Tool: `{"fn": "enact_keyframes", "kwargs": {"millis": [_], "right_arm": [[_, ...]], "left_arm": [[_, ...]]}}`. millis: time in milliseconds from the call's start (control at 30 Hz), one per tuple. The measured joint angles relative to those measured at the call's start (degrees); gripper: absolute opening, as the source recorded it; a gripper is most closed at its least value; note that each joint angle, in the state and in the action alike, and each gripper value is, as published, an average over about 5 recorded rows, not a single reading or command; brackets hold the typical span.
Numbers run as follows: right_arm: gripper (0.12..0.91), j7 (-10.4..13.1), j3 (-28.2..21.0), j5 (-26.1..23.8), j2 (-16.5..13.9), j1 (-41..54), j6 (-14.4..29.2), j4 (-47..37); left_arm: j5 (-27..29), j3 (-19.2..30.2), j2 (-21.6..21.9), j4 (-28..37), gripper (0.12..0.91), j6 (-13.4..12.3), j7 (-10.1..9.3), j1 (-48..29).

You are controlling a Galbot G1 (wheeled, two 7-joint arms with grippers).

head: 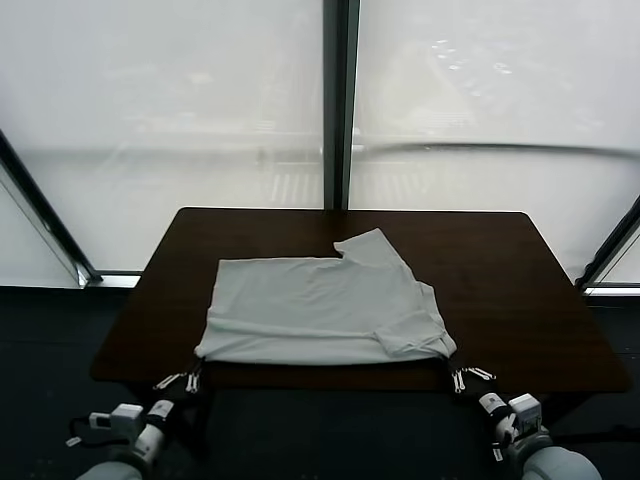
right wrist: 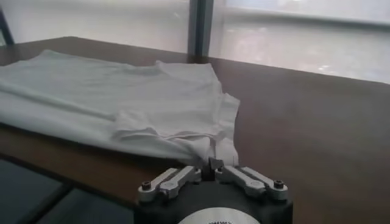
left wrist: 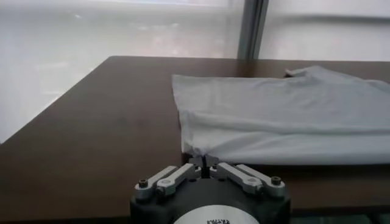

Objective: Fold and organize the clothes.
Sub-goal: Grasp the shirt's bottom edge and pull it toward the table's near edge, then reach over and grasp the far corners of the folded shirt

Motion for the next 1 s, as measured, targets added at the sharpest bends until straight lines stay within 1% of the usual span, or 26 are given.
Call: {"fn": "enact_keyframes", "kwargs": {"millis": [67, 100, 167, 233, 333, 467, 633, 700, 833, 1000], "right_arm": [[0.906, 0.04, 0.37, 0.59, -0.51, -0.28, -0.01, 0.73], [0.906, 0.12, 0.58, 1.13, -0.74, -0.25, -0.06, 1.10], [0.907, 0.38, 1.02, 2.64, -1.10, 0.26, -0.27, 1.70], [0.907, 0.76, 1.39, 4.62, -1.31, 1.44, -0.68, 1.98], [0.907, 1.44, 1.19, 7.64, -1.24, 5.06, -1.84, 1.44], [0.907, 2.55, -0.97, 10.56, -0.34, 13.36, -4.93, -1.09], [0.907, 4.30, -6.22, 14.28, 1.87, 26.73, -10.50, -7.41], [0.907, 4.89, -8.72, 15.48, 2.87, 32.25, -12.30, -10.82], [0.907, 5.28, -13.54, 16.09, 4.91, 42.18, -13.88, -18.25], [0.907, 5.46, -18.85, 16.14, 7.61, 52.26, -15.18, -26.92]], "left_arm": [[-0.05, -0.49, 0.34, -0.51, 0.830, 0.64, -0.47, 0.58], [-0.17, -0.81, 0.55, -0.75, 0.864, 0.98, -0.62, 0.78], [-0.93, -1.66, 1.04, -1.27, 0.896, 1.80, -0.85, 0.81], [-2.71, -2.75, 1.81, -1.69, 0.903, 2.73, -1.18, 0.18], [-6.94, -3.86, 3.45, -1.83, 0.906, 4.11, -2.08, -2.09], [-13.52, -3.15, 6.52, -0.73, 0.907, 6.22, -4.44, -7.50], [-21.32, 0.71, 10.74, 3.41, 0.907, 9.44, -8.19, -17.71], [-23.73, 2.84, 12.04, 6.08, 0.907, 10.24, -9.05, -22.54], [-27.14, 8.07, 13.47, 12.57, 0.907, 11.19, -9.35, -32.13], [-32.42, 14.11, 13.03, 20.92, 0.907, 13.31, -9.56, -42.85]]}}
